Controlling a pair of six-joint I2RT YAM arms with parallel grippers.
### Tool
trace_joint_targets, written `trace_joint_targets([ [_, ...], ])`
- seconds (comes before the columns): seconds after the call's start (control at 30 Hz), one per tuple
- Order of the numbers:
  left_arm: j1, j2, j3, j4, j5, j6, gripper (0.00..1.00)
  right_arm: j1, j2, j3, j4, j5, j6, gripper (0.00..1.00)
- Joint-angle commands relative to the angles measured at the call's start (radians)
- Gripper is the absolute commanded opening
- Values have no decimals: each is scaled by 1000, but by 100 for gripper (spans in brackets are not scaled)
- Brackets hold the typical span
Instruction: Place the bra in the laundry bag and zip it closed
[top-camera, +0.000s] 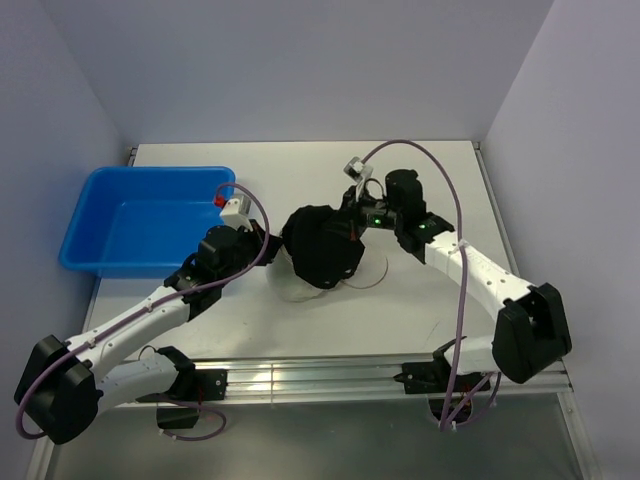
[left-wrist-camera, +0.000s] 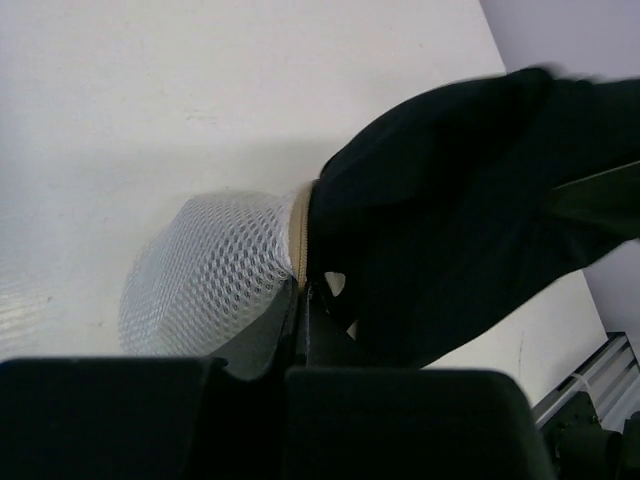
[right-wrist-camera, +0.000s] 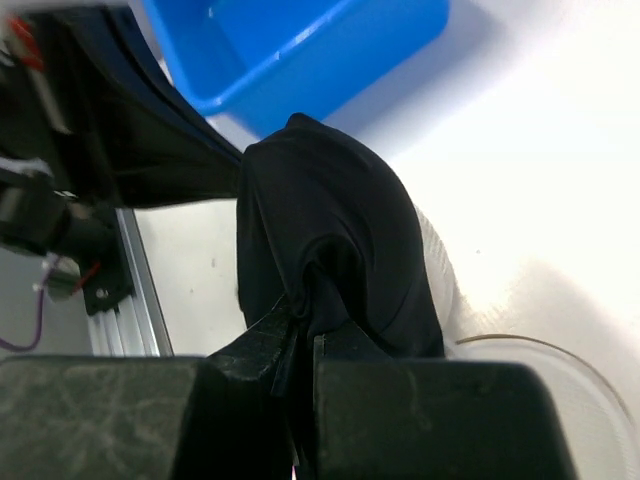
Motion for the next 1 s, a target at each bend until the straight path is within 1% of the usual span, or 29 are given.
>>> trace_joint_targets([
  [0.0,4,-16,16,104,38,-2,0,58,52,30,-1,21,-71,0],
  [0.07,1,-7,22,132,67,-10,0,79,73,50,-24,89,-109,0],
  [0.1,2,-1,30,134,67,-10,0,100,93,65,-100,115,-127,0],
  [0.13,2,2,37,129,67,-8,0,111,99,92,-130,147,-187,0],
  [0.17,2,2,44,117,67,-8,0,121,104,99,-145,208,-200,0],
  [0.23,2,-2,33,138,67,-17,0,142,112,120,-164,273,-215,0],
  [0.27,2,1,27,150,99,-22,0,145,104,128,-164,343,-218,0],
  [0.33,-2,25,33,146,117,-18,0,151,92,163,-178,390,-235,0],
  [0.4,-5,41,48,105,105,-7,0,151,74,201,-203,445,-240,0],
  [0.43,-10,38,45,100,98,2,0,151,69,243,-214,457,-255,0],
  [0.5,-10,21,30,98,87,1,0,151,51,266,-225,463,-267,0],
  [0.63,-11,22,48,62,81,24,0,157,23,232,-156,424,-321,0],
  [0.7,-13,21,44,75,85,18,0,168,37,217,-123,399,-327,0],
  [0.73,-13,22,42,89,110,12,0,173,43,193,-106,399,-322,0],
  [0.77,-14,24,44,104,122,10,0,191,52,171,-78,414,-321,0],
  [0.83,-13,33,60,97,136,12,0,217,55,96,38,459,-327,0],
  [0.9,-13,35,61,104,148,3,0,263,61,45,151,537,-336,0],
  [0.97,-14,38,65,106,157,-7,0,283,73,-4,203,557,-323,0],
])
